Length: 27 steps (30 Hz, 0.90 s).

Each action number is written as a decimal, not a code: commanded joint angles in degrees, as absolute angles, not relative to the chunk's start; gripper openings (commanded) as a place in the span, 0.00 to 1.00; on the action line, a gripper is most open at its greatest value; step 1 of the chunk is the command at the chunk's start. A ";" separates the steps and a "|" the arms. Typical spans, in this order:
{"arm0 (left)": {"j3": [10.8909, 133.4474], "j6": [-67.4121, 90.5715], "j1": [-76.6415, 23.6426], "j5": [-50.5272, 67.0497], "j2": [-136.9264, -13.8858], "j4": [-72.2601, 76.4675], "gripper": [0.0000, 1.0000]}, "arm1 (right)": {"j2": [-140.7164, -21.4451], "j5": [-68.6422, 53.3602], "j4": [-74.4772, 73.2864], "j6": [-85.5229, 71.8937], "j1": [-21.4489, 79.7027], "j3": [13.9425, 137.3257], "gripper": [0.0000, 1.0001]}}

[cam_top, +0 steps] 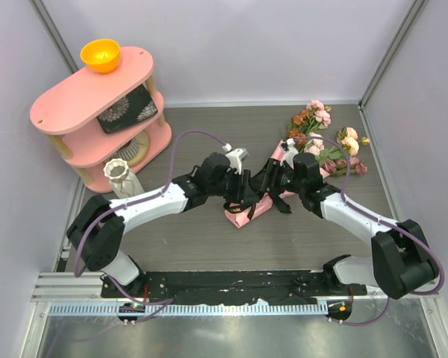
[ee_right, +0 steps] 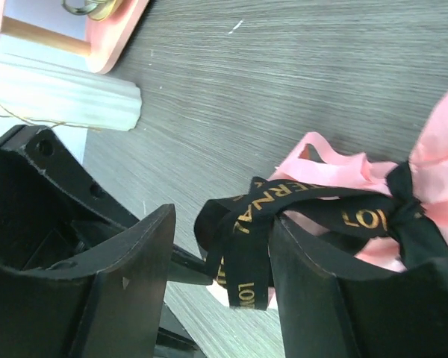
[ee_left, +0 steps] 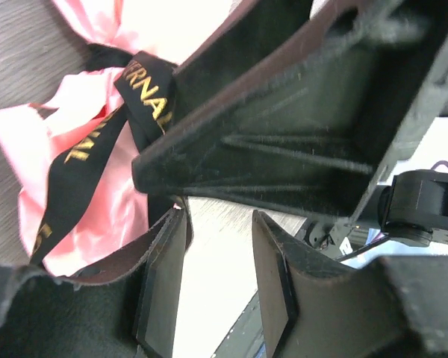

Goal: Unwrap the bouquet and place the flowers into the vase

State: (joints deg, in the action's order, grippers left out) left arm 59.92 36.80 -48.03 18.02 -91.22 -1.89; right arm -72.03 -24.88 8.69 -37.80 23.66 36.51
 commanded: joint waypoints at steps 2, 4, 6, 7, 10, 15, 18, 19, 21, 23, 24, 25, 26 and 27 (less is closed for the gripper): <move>54.24 37.18 -47.64 10.82 -79.73 3.52 0.45 | -75.40 -31.72 18.87 -42.88 24.26 39.99 0.59; 52.48 37.27 -47.11 8.09 -77.09 2.82 0.47 | -77.51 -33.65 19.77 -44.21 25.92 40.34 0.60; 50.99 37.18 -46.76 6.25 -73.22 2.20 0.51 | -78.22 -34.98 18.55 -43.69 27.33 40.69 0.61; 50.63 37.18 -46.67 4.50 -71.99 2.02 0.52 | -77.70 -34.81 18.02 -43.42 28.20 40.00 0.62; 49.31 37.70 -46.23 1.68 -68.47 1.85 0.57 | -74.29 -32.70 15.57 -41.85 28.39 37.54 0.65; 50.09 38.23 -45.18 2.72 -68.19 1.94 0.61 | -66.46 -22.98 4.24 -38.06 27.25 35.42 0.70; 51.76 38.23 -45.09 4.65 -70.74 1.76 0.61 | -62.06 -17.95 1.94 -41.56 22.86 32.97 0.67; 51.94 38.49 -45.00 5.18 -71.27 2.19 0.61 | -61.70 -17.41 2.02 -42.62 21.98 32.70 0.66; 52.29 39.37 -45.00 6.93 -73.11 3.60 0.62 | -62.48 -15.39 1.41 -44.64 20.66 33.57 0.63; 54.21 39.46 -45.00 10.35 -75.13 2.91 0.63 | -64.85 -14.59 0.36 -45.96 20.57 34.80 0.61; 55.27 39.20 -45.09 11.59 -77.50 2.03 0.63 | -65.56 -14.50 -1.13 -46.40 20.48 35.67 0.61; 56.24 38.94 -45.09 12.73 -78.91 1.24 0.64 | -66.35 -14.68 -0.71 -46.84 20.39 35.86 0.61; 58.34 37.89 -45.00 15.35 -80.32 0.19 0.66 | -66.79 -14.85 -0.36 -48.06 20.48 35.69 0.59; 59.84 37.27 -45.09 15.99 -81.55 -2.35 0.66 | -67.67 -15.11 2.00 -48.42 20.48 34.73 0.58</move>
State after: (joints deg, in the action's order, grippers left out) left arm 53.01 38.72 -45.23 9.23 -77.82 -0.23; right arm -65.47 -17.08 0.97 -44.73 20.40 33.54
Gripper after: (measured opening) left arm 0.652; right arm 0.598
